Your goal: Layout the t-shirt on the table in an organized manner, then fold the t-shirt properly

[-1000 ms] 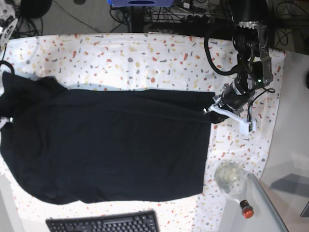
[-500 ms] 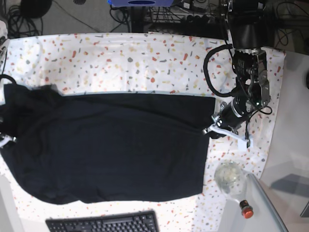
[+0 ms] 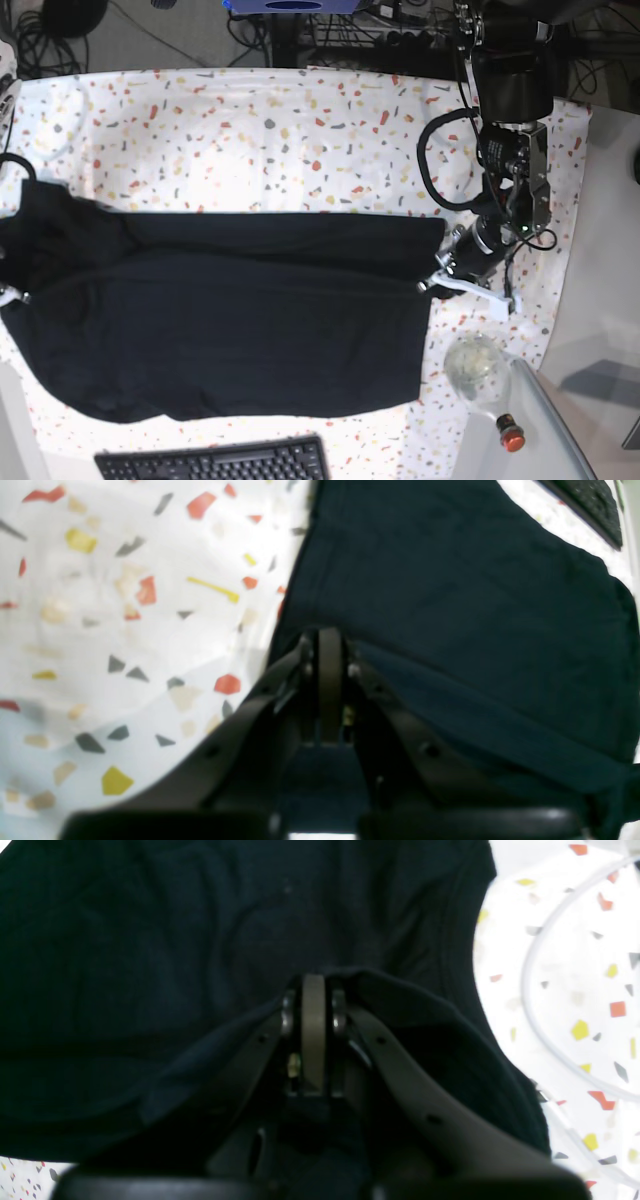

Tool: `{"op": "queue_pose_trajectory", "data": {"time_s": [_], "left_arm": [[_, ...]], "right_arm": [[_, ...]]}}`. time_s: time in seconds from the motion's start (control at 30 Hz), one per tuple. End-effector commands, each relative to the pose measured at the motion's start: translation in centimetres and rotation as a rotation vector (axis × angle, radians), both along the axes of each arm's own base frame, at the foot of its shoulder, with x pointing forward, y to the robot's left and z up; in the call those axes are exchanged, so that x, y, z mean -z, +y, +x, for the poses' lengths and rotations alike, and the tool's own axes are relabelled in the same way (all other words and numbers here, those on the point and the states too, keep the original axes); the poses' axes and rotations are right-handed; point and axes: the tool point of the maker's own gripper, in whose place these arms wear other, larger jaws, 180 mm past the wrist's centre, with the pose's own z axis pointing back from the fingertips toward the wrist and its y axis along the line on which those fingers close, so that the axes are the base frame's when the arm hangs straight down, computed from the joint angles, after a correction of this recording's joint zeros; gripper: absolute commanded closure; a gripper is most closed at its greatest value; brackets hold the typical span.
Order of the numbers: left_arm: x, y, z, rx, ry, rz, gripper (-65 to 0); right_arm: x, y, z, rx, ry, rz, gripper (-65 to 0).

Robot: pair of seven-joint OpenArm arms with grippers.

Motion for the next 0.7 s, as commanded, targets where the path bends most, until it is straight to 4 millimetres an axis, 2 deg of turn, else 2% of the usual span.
{"op": "queue_pose_trajectory", "data": {"time_s": [0.0,0.1,0.27,0.37,0.4,0.47,0.5,0.53,0.6,0.67], "left_arm": [[-1.5,-0.7,1.4,0.022,-0.051,-0.004,0.0],[-1.3,-1.6,1.3,0.044,-0.047,-0.004,0.0],[-1.7,-1.5,1.6,0.042,-0.058,-0.003,0.0],[-2.6,-1.2,2.3,0.041,-0.081,0.004,0.0],[-2.8,-1.1,2.4,0.041,-0.085,0.006,-4.4],[-3.2,-0.5,2.6,0.022,-0.096,0.003,-22.4],[-3.4,0.1,2.7,0.000,-0.103,-0.002,-30.3],[-3.7,0.8,2.8,-0.025,-0.113,-0.009,-37.8],[-4.7,2.6,2.8,-0.080,-0.142,-0.014,-51.0],[-5.8,4.4,2.5,-0.128,-0.176,-0.008,-59.2]], "right_arm": [[-2.4,-1.5,1.4,0.022,-0.073,-0.023,0.0],[-2.5,-1.7,1.4,0.038,-0.073,-0.023,0.0],[-2.5,-2.9,1.2,0.109,-0.060,-0.038,0.0],[-2.4,-3.0,0.9,0.110,-0.054,-0.039,-18.3],[-2.4,-3.1,0.7,0.109,-0.050,-0.043,-23.6],[-2.7,-3.5,-0.2,0.112,-0.067,-0.066,-34.2],[-3.1,-3.8,-0.7,0.115,-0.076,-0.082,-37.1],[-3.8,-4.2,-1.3,0.118,-0.085,-0.102,-38.6],[-4.4,-3.4,-2.6,0.104,-0.086,-0.122,-39.0],[-4.9,-3.2,-4.7,0.120,-0.082,-0.136,-39.0]]}}
